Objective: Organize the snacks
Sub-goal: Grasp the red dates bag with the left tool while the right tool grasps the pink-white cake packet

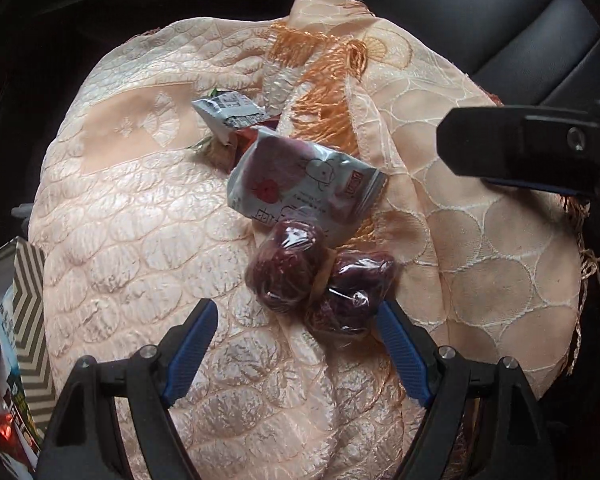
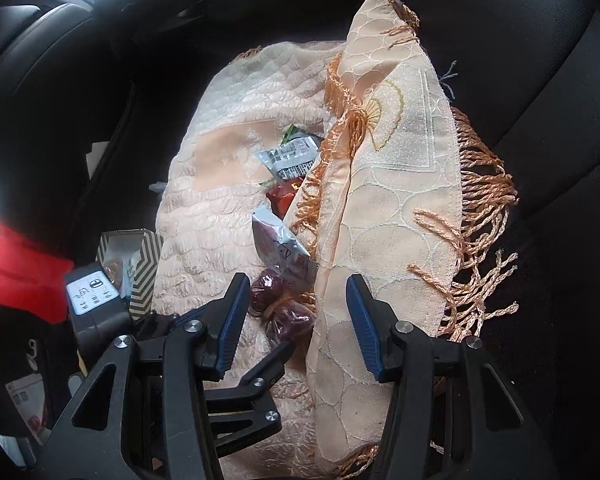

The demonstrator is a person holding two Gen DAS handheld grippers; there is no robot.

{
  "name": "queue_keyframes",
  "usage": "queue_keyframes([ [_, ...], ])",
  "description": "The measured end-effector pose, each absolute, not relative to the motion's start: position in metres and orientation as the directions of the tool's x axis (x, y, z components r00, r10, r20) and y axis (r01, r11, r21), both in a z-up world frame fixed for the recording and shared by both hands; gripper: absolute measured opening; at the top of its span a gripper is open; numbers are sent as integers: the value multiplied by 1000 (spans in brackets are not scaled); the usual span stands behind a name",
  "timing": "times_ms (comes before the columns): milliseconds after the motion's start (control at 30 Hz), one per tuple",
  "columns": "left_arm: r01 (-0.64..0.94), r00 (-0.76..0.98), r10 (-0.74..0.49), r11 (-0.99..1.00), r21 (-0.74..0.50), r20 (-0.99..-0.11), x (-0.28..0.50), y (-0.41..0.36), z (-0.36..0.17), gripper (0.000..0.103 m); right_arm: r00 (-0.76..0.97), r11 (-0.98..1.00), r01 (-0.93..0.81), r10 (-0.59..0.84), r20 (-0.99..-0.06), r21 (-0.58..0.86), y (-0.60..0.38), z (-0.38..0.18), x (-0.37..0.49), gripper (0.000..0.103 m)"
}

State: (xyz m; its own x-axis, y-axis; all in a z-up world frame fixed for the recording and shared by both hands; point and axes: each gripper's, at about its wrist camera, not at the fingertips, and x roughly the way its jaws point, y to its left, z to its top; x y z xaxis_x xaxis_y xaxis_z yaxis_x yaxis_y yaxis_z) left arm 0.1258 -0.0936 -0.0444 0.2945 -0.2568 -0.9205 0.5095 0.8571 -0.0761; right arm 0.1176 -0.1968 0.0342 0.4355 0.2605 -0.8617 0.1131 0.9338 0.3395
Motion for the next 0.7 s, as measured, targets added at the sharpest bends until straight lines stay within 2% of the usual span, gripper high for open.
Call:
queue_keyframes([
  [267,611,249,-315,785,-104,-916,128,-104,-49,85,435,925,127,272,-858,358,-201,33,117,50],
  [467,566,236,-306,815,-126,-922,139,-107,-66,85,438,925,128,271,-857,357,-203,34,118,50],
  [567,559,269,-311,821,-115,-911,137,-106,-65,74,439,927,125,268,-858,354,-202,34,117,50],
  [700,529,285,-327,838,-137,-901,137,-95,-60,73,445,935,115,253,-859,335,-200,36,118,50],
])
